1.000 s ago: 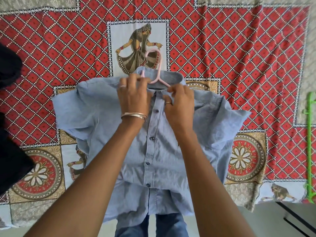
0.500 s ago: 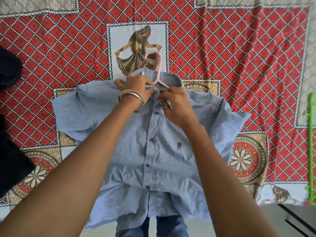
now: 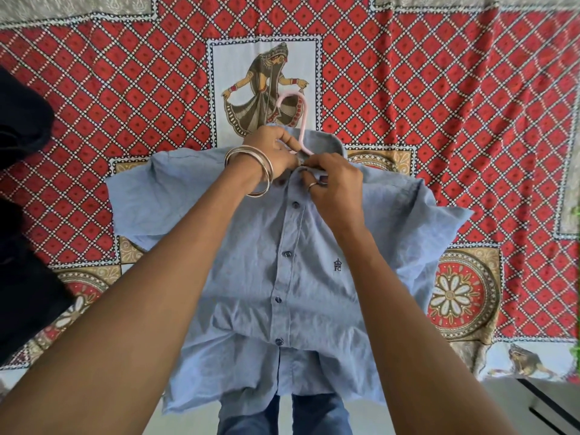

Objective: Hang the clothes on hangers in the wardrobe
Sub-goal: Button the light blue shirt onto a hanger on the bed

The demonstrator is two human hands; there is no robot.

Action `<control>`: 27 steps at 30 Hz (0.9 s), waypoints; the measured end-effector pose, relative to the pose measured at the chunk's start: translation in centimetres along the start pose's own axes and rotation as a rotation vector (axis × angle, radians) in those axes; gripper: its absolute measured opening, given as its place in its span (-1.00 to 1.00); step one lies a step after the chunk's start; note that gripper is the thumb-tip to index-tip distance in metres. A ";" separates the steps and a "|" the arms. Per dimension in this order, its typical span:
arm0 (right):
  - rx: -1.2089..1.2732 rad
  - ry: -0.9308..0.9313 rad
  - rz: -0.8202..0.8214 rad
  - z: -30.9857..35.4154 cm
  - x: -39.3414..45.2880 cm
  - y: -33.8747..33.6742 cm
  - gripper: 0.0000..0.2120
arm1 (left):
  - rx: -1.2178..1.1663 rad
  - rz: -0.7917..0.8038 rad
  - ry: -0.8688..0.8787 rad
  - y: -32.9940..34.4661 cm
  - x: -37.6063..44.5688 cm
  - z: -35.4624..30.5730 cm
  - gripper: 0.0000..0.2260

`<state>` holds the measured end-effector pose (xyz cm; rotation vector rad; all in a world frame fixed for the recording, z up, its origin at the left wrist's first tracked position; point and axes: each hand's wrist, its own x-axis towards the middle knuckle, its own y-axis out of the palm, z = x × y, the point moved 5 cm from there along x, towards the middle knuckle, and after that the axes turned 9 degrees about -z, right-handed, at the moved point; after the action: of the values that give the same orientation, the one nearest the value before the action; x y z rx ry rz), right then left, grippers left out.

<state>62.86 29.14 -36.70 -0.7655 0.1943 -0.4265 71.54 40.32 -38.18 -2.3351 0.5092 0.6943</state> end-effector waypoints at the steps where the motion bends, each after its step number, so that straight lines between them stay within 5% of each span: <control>1: 0.001 -0.008 0.001 -0.1 -0.1 -0.1 -0.80 | 0.015 0.003 0.012 0.1 0.0 -0.1 -0.77; 12: -0.026 -0.100 0.074 0.4 0.6 0.0 -0.86 | 0.222 0.009 0.270 -0.4 -1.5 0.9 -0.36; 20: -0.149 -0.106 0.224 0.4 1.9 0.2 -0.75 | -0.049 -0.291 0.182 -0.1 -2.7 2.4 -0.38; 27: -0.160 -0.095 0.236 -0.3 1.3 0.5 -0.86 | -0.101 -0.176 0.227 0.1 -2.9 2.0 -0.38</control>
<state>64.07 28.70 -37.30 -0.9059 0.2284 -0.1509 68.58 42.12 -37.82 -2.5328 0.3677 0.3833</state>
